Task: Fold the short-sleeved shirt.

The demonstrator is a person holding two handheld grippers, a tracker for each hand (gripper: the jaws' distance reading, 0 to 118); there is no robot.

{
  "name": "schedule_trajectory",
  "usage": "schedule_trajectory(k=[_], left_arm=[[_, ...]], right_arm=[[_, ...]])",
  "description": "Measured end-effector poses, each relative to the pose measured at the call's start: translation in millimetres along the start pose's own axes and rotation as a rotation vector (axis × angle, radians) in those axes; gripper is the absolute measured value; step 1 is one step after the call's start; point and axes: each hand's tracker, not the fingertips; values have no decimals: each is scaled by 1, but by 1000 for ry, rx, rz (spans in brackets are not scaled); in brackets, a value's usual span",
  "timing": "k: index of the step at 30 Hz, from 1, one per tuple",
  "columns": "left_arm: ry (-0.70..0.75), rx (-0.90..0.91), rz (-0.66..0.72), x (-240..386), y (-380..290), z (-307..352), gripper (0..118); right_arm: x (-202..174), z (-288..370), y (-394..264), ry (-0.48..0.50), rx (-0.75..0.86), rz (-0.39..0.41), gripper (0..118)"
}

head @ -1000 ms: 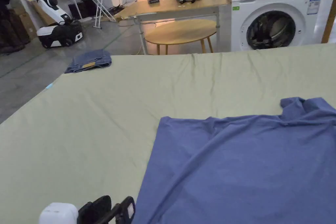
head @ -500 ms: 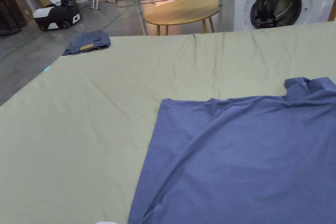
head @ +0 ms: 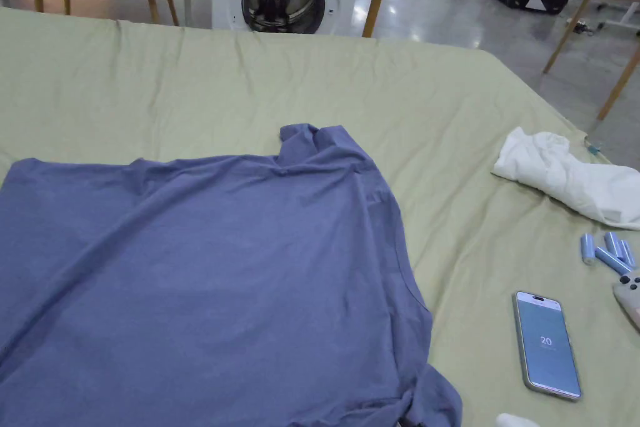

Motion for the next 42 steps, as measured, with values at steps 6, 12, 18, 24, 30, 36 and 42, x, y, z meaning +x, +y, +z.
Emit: schedule_trajectory(k=[6,12,18,24,30,36,42], left_arm=[[-3,1,24,1,2,4,2],[-81,116,103,-16,33,45,2],[-139,250,12,-31,140,22,2],[-166,146,27,-40,215,-80,3],[-207,115,138,-54,223,-140,56],[-306,291,119,-61,220,-69,95],[-216,559,-39,-33,188,65,95]], right_arm=[[-11,-6,2,-19,-1,75,13],[-36,22,47,-14,99,251,13],[-72,-30,155,13,176,339,13],[-90,-150,226,-1,81,357,13],[-81,-203,230,-52,10,342,82],[-60,-145,230,10,158,353,81],[-59,-23,195,113,352,277,81]])
